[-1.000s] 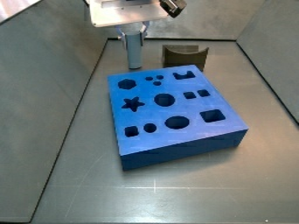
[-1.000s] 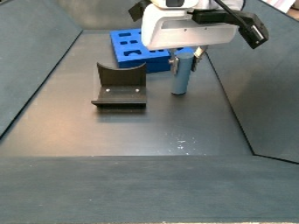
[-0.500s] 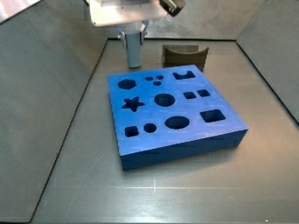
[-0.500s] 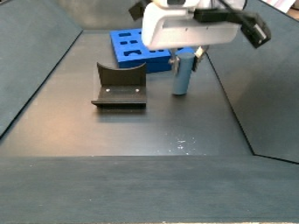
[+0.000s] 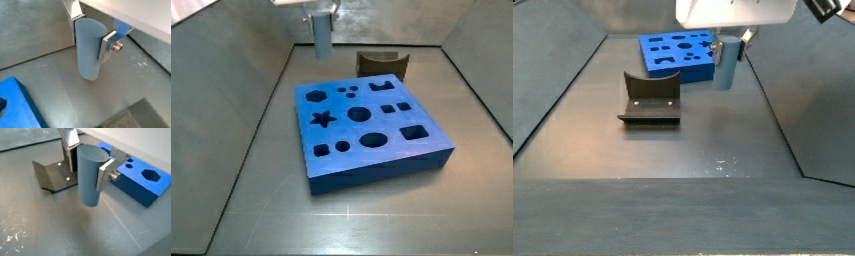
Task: Pick up the oval object. Move up. Move to above the board. Insert the oval object.
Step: Move to above the board.
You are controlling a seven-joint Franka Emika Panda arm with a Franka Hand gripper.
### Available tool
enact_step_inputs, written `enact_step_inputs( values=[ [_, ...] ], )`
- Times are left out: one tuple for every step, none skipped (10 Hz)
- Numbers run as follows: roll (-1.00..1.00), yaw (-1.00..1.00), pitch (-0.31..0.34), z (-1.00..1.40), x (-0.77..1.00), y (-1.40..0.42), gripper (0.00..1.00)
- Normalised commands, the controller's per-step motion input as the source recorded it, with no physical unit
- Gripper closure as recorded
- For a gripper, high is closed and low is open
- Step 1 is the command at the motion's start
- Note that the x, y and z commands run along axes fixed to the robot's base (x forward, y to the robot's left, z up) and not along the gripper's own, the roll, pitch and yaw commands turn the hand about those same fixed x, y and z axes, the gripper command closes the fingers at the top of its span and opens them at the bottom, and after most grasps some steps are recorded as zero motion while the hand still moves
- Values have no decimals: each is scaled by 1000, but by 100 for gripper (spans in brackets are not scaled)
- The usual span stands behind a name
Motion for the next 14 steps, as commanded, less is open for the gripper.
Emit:
enact_step_inputs(
  values=[
    [-80, 26, -96, 1000, 112, 34, 100],
    [-92, 25, -32, 1000, 93, 32, 100],
    [-101, 23, 6, 1000, 90, 29, 100],
    [-110, 20, 39, 1000, 87, 29, 100],
    [-117, 18, 61, 1000, 84, 27, 100],
    [-123, 16, 71, 1000, 77, 25, 100],
    [-126, 14, 72, 1000, 72, 24, 100],
    [-129, 10, 71, 1000, 63, 23, 100],
    [-131, 8, 71, 1000, 59, 23, 100],
    [-134, 4, 74, 810, 43, 18, 100],
    [-135, 1, 76, 642, 29, 15, 100],
    [-136, -1, 72, 531, 23, 13, 100],
    [-137, -5, 70, 256, 13, 10, 100],
    [10, -1000, 383, 220, 114, -1000, 100]
  ],
)
